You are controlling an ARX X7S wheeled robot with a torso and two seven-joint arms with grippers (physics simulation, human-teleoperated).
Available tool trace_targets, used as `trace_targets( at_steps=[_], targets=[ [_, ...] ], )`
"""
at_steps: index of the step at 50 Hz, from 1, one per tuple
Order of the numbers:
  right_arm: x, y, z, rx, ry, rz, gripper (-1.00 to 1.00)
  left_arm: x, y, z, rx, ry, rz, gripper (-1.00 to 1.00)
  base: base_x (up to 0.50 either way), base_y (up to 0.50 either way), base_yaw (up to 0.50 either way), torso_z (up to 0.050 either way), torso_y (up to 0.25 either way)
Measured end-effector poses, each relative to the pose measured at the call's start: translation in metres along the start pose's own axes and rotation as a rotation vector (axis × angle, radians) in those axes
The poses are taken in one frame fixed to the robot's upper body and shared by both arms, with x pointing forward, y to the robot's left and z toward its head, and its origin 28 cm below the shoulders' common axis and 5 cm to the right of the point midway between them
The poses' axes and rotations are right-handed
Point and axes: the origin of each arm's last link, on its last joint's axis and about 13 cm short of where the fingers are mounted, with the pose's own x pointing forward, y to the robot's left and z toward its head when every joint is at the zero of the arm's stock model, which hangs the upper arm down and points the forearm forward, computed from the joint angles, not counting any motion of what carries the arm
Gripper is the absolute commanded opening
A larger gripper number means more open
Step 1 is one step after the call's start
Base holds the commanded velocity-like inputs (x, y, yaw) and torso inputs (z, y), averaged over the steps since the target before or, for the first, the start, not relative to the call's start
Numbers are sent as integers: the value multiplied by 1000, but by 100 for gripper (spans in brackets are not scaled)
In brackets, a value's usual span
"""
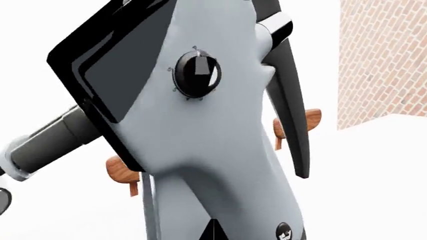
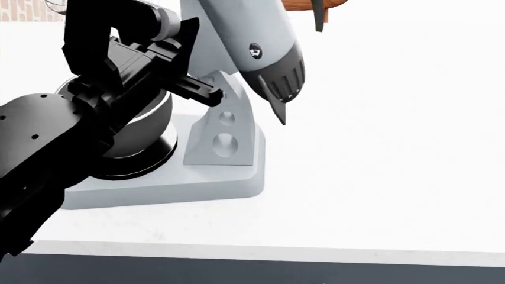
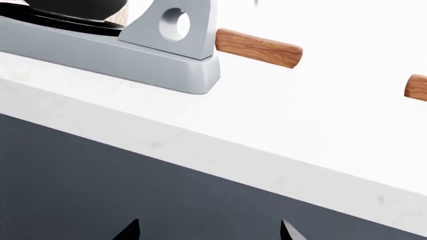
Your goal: Open the stand mixer head.
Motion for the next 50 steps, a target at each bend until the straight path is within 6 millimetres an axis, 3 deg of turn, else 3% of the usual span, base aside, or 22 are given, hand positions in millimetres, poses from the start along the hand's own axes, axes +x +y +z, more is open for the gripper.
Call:
trace_targets(
  at_steps=[5,13,20,26,36,50],
  targets=[
    [0,0,0,-3,-2,1,100,-18,-5,-13,-18,-4,20,-100,0,0,0,0,0],
    [0,1,0,-7,-4,5,100,-77,-27,-53,-40,-24,41,-100,0,0,0,0,0],
    [-1,2,0,-13,-7,10,100,-121,-45,-65,-50,-33,50,-100,0,0,0,0,0],
    [-2,3,0,-19,-9,12,100,-147,-55,-70,-53,-30,58,-100,0,0,0,0,0],
    [-2,4,0,-23,-9,14,100,-175,-64,-77,-49,-18,68,-100,0,0,0,0,0],
    [-2,4,-1,-33,-10,16,100,-187,-69,-82,-64,-8,57,-100,0,0,0,0,0]
  ],
)
